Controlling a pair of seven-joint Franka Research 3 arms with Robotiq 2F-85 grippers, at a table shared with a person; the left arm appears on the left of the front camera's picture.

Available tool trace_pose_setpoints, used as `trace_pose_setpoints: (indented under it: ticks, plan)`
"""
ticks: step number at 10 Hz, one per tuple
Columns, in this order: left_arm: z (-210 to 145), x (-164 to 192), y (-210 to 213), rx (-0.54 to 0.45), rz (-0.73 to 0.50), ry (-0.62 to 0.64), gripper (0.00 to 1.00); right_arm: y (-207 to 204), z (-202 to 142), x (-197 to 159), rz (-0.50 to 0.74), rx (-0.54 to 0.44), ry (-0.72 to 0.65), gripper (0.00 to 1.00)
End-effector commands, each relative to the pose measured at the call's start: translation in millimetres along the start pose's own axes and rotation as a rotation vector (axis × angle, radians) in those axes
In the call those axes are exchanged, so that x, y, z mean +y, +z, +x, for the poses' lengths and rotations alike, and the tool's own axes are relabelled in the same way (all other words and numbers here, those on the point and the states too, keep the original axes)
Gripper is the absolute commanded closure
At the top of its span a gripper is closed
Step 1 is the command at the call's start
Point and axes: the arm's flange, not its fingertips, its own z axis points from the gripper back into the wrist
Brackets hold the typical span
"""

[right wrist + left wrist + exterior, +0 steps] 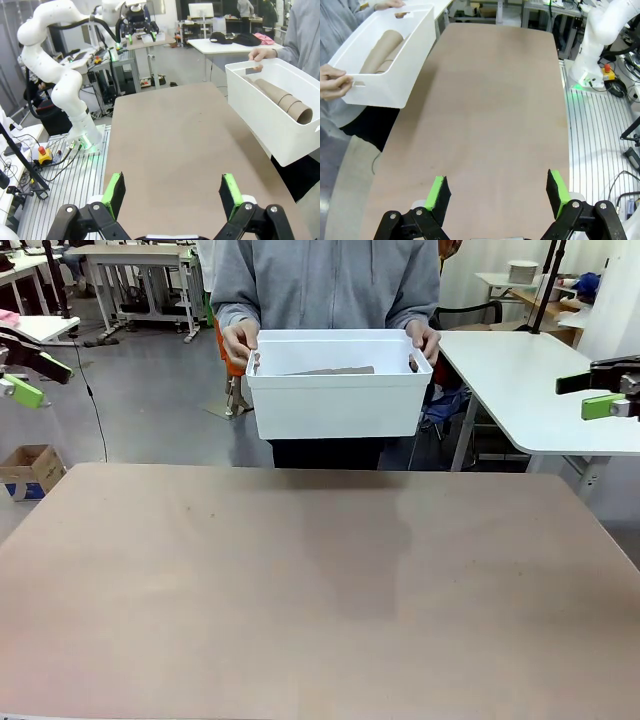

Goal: Stack the cups and store them in the basket.
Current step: Place the stack of Reusable plastic cups into the Pantry Basket.

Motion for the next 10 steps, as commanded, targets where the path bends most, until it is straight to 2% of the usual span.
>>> trace_pose_setpoints:
  ticks: [1,10]
  plan:
    - [3.3,-0.6,0.8,-0.023,-0.003,0.009,0.0,0.9,4.6,1.4,-0.001,-0.014,-0.014,0.0]
    - [3.3,-0.6,0.8,-0.023,-0.003,0.009,0.0,0.9,4.6,1.4,-0.001,-0.014,-0.014,0.0]
